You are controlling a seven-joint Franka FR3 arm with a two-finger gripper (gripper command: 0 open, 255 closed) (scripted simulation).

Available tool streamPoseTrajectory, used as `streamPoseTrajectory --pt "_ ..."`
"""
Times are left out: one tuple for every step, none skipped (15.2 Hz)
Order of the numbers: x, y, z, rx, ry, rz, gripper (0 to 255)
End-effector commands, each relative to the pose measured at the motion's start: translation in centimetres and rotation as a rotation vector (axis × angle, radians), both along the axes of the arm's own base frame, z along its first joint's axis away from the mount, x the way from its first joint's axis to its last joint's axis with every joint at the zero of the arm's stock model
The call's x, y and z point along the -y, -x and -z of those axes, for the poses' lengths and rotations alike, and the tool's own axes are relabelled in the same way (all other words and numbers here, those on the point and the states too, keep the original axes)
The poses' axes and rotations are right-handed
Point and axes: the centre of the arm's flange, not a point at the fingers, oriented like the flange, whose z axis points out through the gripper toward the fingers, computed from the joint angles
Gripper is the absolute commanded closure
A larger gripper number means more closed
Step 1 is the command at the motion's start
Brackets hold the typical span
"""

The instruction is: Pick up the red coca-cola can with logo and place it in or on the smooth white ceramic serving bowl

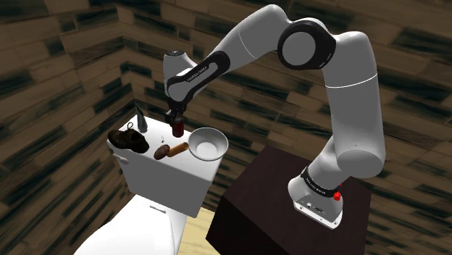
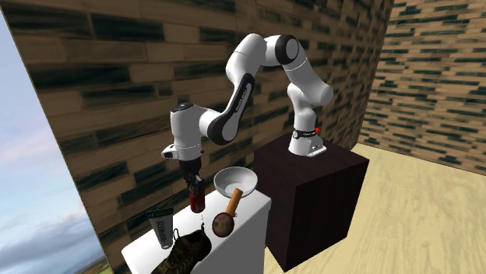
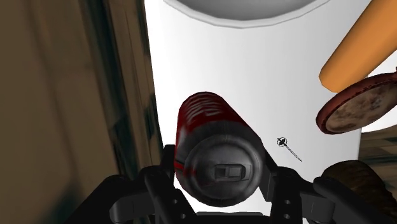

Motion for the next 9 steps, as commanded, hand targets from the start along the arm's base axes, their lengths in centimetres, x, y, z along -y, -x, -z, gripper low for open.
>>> streamPoseTrajectory --pt "0.2 -0.1 -0.8 0.000 0.001 0.004 255" --pt "0.2 -0.1 -1.3 0.000 0.001 0.004 255" --pt "0.2 -0.1 -1.8 0.000 0.001 0.004 255" --pt "0.2 -0.1 -2.4 0.000 0.001 0.004 255" --pt "0.2 -0.1 -2.9 0.000 0.001 0.004 255" --pt "0.2 -0.1 -3.4 0.000 0.001 0.004 255" --pt "0.2 -0.1 -4.0 0.000 0.001 0.004 255" --pt "0.2 -0.1 -4.5 0.000 0.001 0.004 255" --pt "0.2 -0.1 -5.0 0.000 0.001 0.004 255"
